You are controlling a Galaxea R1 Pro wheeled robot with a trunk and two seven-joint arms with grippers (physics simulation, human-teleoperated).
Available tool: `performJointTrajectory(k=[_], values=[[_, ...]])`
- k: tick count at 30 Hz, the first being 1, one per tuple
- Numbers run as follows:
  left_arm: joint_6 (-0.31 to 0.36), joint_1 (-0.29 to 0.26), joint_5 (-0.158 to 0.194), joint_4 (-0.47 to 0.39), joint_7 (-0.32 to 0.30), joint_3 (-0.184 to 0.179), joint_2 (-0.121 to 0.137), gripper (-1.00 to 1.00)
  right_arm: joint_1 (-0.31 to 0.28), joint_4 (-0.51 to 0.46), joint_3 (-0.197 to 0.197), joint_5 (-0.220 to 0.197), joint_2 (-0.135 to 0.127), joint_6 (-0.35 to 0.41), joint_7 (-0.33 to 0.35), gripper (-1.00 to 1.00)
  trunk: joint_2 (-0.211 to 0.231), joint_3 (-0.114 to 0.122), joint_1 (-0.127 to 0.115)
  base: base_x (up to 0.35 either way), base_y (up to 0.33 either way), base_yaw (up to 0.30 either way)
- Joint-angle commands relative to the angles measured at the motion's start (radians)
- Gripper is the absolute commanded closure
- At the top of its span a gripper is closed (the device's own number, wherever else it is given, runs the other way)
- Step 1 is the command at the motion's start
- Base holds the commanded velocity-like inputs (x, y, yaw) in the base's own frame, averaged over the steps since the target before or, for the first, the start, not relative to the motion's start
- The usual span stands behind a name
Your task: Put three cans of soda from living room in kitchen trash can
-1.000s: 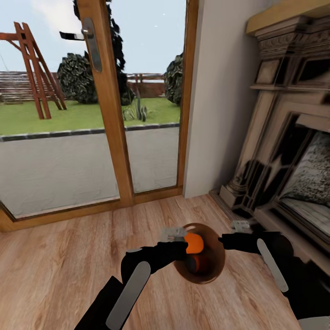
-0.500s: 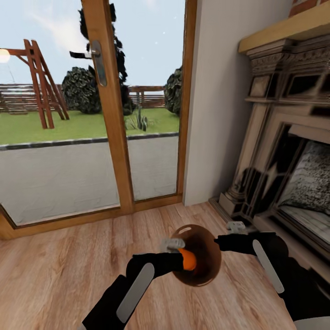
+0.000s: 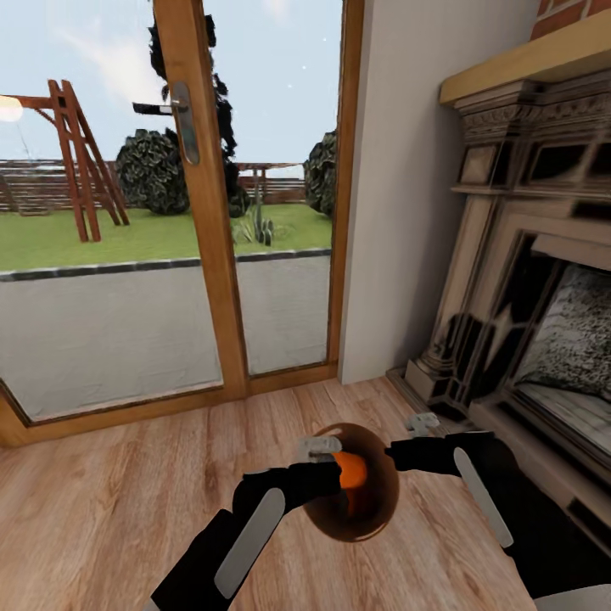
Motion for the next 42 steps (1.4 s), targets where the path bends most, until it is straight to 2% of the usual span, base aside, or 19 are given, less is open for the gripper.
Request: performJointTrajectory(k=[1,3,11,12,15,18,19,20,21,23,24,25,28,29,31,32,34,35,42], values=[[-0.004,0.0,-0.004,0.008,-0.011,0.001,-0.001,-1.0,0.0,-0.001,0.001,-0.031,0.0,0.003,0.003,1.0,0.0,0.0,0.0,0.0,0.0,0.0],[-0.011,0.0,-0.007,0.047,-0.026,0.001,-0.004,-1.0,-0.001,-0.001,0.001,-0.031,0.0,0.003,0.003,1.0,0.0,0.0,0.0,0.0,0.0,0.0],[-0.013,0.0,-0.006,0.059,-0.03,0.003,-0.004,-1.0,-0.001,-0.002,-0.002,-0.033,-0.001,0.003,0.003,1.0,0.0,0.0,0.0,0.0,0.0,0.0],[-0.013,0.0,-0.006,0.051,-0.032,0.003,-0.003,-1.0,-0.001,-0.002,-0.002,-0.034,-0.001,0.003,0.003,1.0,0.0,0.0,0.0,0.0,0.0,0.0],[-0.009,0.028,-0.004,-0.088,-0.026,0.022,0.018,-1.0,-0.001,-0.002,-0.003,-0.036,-0.002,0.003,0.003,1.0,0.0,0.0,0.0,0.0,0.0,0.0],[-0.004,0.093,-0.001,-0.208,-0.012,0.1,0.05,-1.0,-0.001,-0.002,-0.006,-0.034,-0.002,0.003,0.003,1.0,0.0,0.008,-0.001,0.0,0.0,0.0],[-0.002,0.152,0.002,-0.278,-0.009,0.175,0.071,-1.0,-0.001,-0.002,-0.006,-0.033,-0.002,0.003,0.003,1.0,0.001,0.012,-0.001,0.0,0.0,0.0],[-0.001,0.17,0.003,-0.295,-0.011,0.201,0.078,-1.0,-0.001,-0.002,-0.006,-0.033,-0.002,0.003,0.003,1.0,0.001,0.016,-0.002,0.0,0.0,0.0],[0.0,0.211,0.005,-0.327,-0.016,0.266,0.094,-1.0,-0.002,-0.002,-0.007,-0.033,-0.002,0.003,0.003,1.0,0.001,0.019,-0.002,0.0,0.0,0.0],[0.001,0.233,0.005,-0.344,-0.019,0.306,0.104,-1.0,-0.002,-0.002,-0.006,-0.033,-0.002,0.003,0.003,1.0,0.002,0.027,-0.003,0.0,0.0,0.0],[-0.002,0.25,0.004,-0.352,-0.02,0.339,0.115,-1.0,-0.002,-0.002,-0.007,-0.032,-0.002,0.003,0.003,1.0,0.002,0.031,-0.004,0.0,0.0,0.0],[-0.003,0.26,0.005,-0.355,-0.02,0.386,0.127,-1.0,-0.002,-0.002,-0.007,-0.032,-0.002,0.003,0.003,1.0,0.002,0.035,-0.004,0.0,0.0,0.034],[-0.006,0.298,-0.001,-0.337,-0.007,0.556,0.143,-1.0,-0.002,-0.002,-0.007,-0.034,-0.003,0.003,0.003,1.0,0.002,0.043,-0.005,0.0,0.0,0.175],[-0.007,0.303,-0.002,-0.326,-0.003,0.579,0.145,-1.0,-0.002,-0.002,-0.007,-0.034,-0.003,0.003,0.003,1.0,0.002,0.043,-0.005,0.0,0.0,0.239],[-0.009,0.313,-0.003,-0.27,0.005,0.66,0.142,-1.0,-0.003,-0.008,-0.007,-0.036,-0.002,0.003,0.003,1.0,0.002,0.043,-0.005,0.0,0.0,0.267],[-0.014,0.316,-0.003,-0.239,0.007,0.687,0.14,-1.0,-0.006,-0.012,-0.007,-0.036,-0.002,0.003,0.003,1.0,0.002,0.043,-0.005,0.0,0.0,0.283],[-0.037,0.318,-0.003,-0.195,0.009,0.712,0.143,-1.0,-0.009,-0.015,-0.007,-0.035,-0.002,0.003,0.003,1.0,0.002,0.043,-0.005,0.0,0.0,0.289],[-0.083,0.32,-0.003,-0.149,0.007,0.729,0.147,-1.0,-0.011,-0.017,-0.006,-0.034,-0.001,0.003,0.003,1.0,0.002,0.043,-0.005,0.0,0.0,0.295],[-0.115,0.34,-0.011,-0.122,0.013,0.737,0.141,-1.0,-0.006,-0.03,0.003,-0.031,0.0,0.003,0.003,1.0,0.002,0.043,-0.005,0.0,0.0,0.297]])
